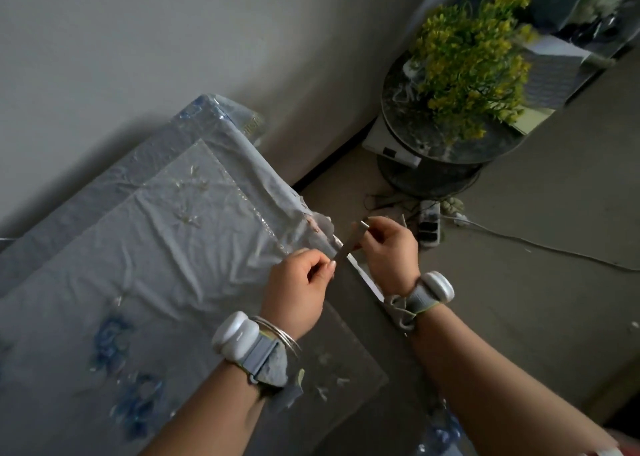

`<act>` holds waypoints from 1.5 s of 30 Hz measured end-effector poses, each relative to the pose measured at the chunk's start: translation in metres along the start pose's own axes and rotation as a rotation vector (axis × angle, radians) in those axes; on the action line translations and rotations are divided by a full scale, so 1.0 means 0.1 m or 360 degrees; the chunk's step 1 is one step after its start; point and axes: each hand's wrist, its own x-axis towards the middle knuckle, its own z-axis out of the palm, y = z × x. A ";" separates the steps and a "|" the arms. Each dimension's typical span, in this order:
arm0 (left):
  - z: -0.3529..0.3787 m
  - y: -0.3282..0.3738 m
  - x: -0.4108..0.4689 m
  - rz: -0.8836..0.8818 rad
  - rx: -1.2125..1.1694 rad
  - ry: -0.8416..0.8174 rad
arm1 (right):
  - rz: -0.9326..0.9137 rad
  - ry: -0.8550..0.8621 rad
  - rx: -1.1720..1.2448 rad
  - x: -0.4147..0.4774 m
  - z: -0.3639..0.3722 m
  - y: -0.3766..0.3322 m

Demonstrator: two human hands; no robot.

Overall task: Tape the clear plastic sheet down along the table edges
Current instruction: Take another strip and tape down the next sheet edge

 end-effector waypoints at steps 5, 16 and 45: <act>0.08 0.01 -0.05 -0.0231 0.0018 -0.0105 | 0.0018 0.0115 -0.0242 -0.09 -0.02 0.05; 0.17 0.13 0.08 -0.0342 0.0775 -0.0255 | 0.0457 -0.0381 -0.0178 -0.02 0.01 0.16; 0.08 -0.53 0.13 0.0101 0.1071 0.0340 | -0.0273 -0.0062 -0.0729 -0.55 -0.06 -0.01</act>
